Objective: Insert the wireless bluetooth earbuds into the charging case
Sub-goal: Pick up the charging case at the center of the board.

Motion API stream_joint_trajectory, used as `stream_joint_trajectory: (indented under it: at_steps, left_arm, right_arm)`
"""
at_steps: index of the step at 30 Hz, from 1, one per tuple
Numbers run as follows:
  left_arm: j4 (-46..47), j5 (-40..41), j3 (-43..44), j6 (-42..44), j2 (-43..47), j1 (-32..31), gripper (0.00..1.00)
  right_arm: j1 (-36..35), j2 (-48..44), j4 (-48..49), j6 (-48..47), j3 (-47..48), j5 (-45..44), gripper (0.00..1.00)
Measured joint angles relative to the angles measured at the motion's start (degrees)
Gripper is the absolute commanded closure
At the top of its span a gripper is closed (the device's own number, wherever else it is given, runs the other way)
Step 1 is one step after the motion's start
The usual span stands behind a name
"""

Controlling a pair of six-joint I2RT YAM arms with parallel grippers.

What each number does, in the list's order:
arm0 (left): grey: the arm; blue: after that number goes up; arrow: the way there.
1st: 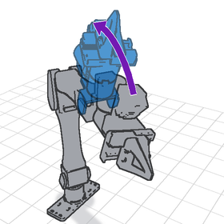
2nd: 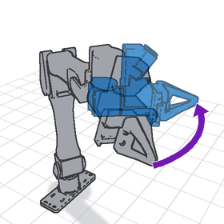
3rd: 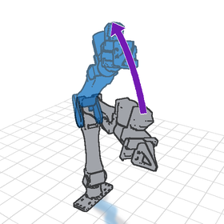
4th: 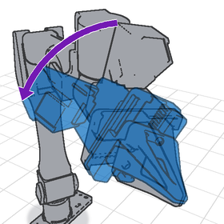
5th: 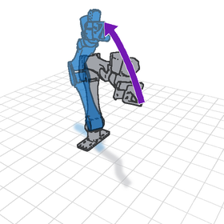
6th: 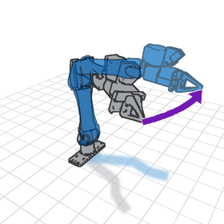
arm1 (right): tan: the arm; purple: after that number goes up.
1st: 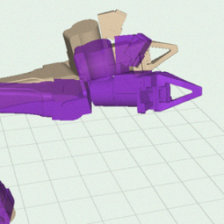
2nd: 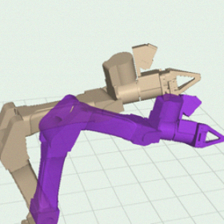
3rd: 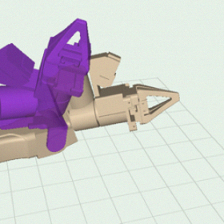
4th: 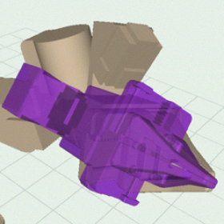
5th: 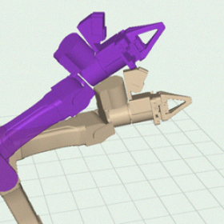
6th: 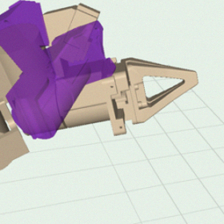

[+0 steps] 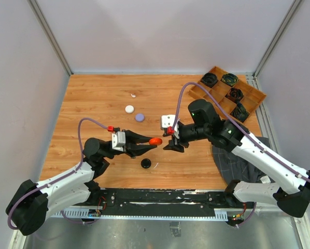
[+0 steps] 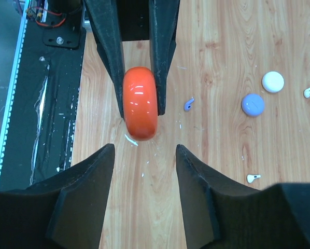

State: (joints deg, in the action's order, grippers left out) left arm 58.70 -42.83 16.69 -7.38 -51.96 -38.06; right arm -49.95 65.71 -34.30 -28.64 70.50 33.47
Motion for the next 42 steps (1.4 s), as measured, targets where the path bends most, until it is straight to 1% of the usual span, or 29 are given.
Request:
stream_joint_trajectory:
  at_steps: [5, 12, 14, 19, 20, 24, 26, 30, 34, 38, 42]
  left_arm:
    - [2.75, 0.15, 0.00, -1.33, -0.26, 0.00, 0.95]
    - [4.00, 0.13, -0.02, -2.12, -0.83, 0.00, 0.95]
    - [4.28, 0.13, 0.00, -2.14, -0.90, 0.00, 0.95]
    - [4.52, 0.13, 0.00, -2.25, -1.38, 0.00, 0.92]
    - [4.57, 0.13, 0.00, -2.34, -1.49, 0.00, 0.91]
    - [4.28, -0.07, 0.00, -2.78, -1.73, 0.00, 0.83]
    - [3.56, -0.15, 0.11, -2.64, -1.70, 0.00, 0.78]
    - [1.92, -0.15, 0.35, -2.14, -1.64, 0.00, 0.68]
    - [0.09, -0.15, 0.81, -1.46, -1.42, 0.00, 0.62]
    - [-2.64, -0.44, 1.31, -0.37, -1.42, 0.00, 0.59]
    - [-4.04, -0.66, 1.60, -0.07, -1.44, 0.00, 0.58]
  right_arm:
    - [1.11, 0.09, 2.97, 2.01, -0.20, 2.25, 0.52]
    - [1.75, 0.57, 5.16, 4.17, -0.20, 5.18, 0.55]
    - [1.77, 0.83, 5.44, 4.50, -0.20, 5.92, 0.57]
    - [1.75, 1.46, 5.79, 5.18, -0.20, 7.74, 0.70]
    - [1.75, 1.53, 5.79, 5.31, -0.20, 7.91, 0.74]
    - [1.77, 1.73, 5.75, 5.97, -0.17, 8.00, 0.91]
    - [1.77, 1.92, 5.18, 6.05, 0.09, 7.87, 0.96]
    - [1.77, 3.19, 2.47, 6.03, 1.95, 6.91, 0.98]
    - [1.75, 4.81, -0.92, 6.05, 4.57, 6.05, 0.99]
    - [1.68, 6.19, -4.90, 6.01, 7.82, 4.17, 0.99]
    - [1.11, 6.99, -7.48, 5.92, 9.77, 2.47, 0.99]
